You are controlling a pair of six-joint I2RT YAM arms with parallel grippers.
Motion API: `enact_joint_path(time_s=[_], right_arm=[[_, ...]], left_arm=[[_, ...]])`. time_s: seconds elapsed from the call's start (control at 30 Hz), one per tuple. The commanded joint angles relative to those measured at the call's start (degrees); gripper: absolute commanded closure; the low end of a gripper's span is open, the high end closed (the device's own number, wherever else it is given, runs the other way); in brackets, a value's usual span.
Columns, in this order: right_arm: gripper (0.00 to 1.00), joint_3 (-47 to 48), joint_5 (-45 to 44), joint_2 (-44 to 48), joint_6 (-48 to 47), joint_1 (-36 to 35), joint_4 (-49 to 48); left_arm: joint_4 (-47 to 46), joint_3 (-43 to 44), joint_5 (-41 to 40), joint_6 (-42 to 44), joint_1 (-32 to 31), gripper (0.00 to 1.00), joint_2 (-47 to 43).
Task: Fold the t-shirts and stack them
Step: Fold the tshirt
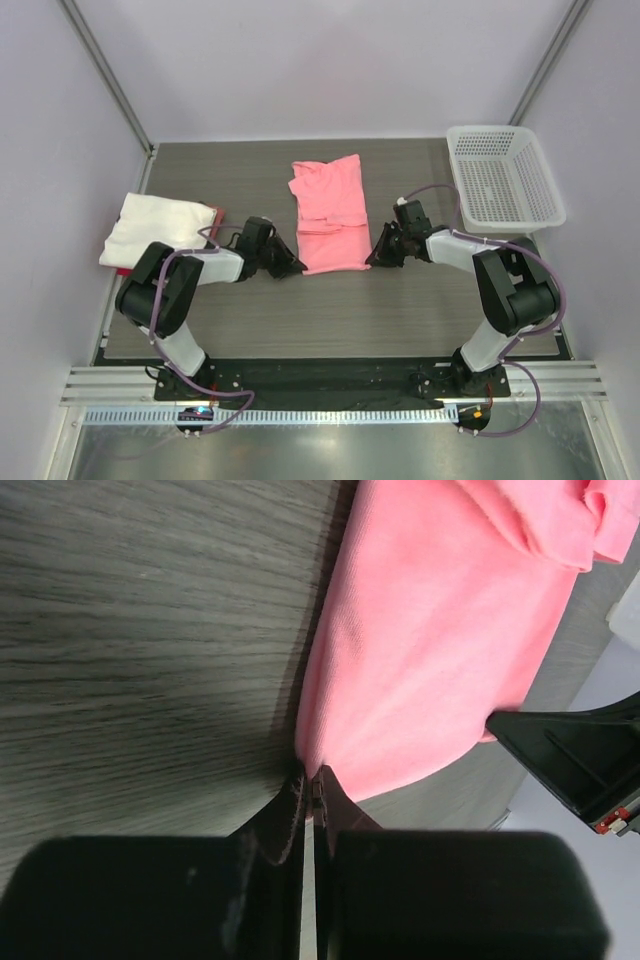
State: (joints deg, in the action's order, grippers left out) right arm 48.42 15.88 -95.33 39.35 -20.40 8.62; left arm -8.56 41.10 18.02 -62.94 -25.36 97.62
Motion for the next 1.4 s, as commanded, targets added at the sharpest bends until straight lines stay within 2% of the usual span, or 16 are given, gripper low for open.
enact_joint_path(time_s=[0.0, 0.13, 0.27, 0.37, 0.57, 0.73, 0.87, 1.03, 1.37], right_arm=[[0.99, -0.3, 1.3, 3.4, -0.3, 0.1, 0.1], [0.99, 0.3, 3.1, 6.9, -0.2, 0.1, 1.7], [0.99, 5.9, 3.9, 9.6, -0.9, 0.1, 7.4], [0.99, 9.1, 3.7, 12.8, -0.9, 0.1, 10.3], [0.99, 8.0, 4.9, 20.2, 0.0, 0.1, 13.3], [0.99, 7.8, 4.9, 25.9, -0.4, 0.1, 17.6], [0.99, 8.2, 3.6, 28.9, -1.3, 0.0, 20.2], [0.99, 9.8, 1.6, 26.6, -2.0, 0.1, 20.4], [0.99, 22.8, -2.6, 11.9, -4.5, 0.2, 19.8]], left_arm=[[0.4, -2.0, -0.6, 0.4, -0.1, 1.00, -1.8], [3.3, -0.7, 0.8, 0.9, -0.1, 1.00, -6.1], [14.4, 5.8, 0.8, 3.5, -0.1, 1.00, -11.9], [19.0, 8.7, 0.6, 4.8, -0.1, 1.00, -15.1], [20.9, 5.7, 3.2, 3.9, -0.5, 1.00, -22.4], [24.1, 4.4, 2.0, 3.3, -3.0, 1.00, -29.9], [27.1, 3.6, 2.5, 2.7, -3.4, 1.00, -32.7], [26.8, 4.6, 0.9, 2.6, -3.2, 1.00, -32.9], [26.4, 15.7, 3.0, 6.6, 3.0, 1.00, -21.2]])
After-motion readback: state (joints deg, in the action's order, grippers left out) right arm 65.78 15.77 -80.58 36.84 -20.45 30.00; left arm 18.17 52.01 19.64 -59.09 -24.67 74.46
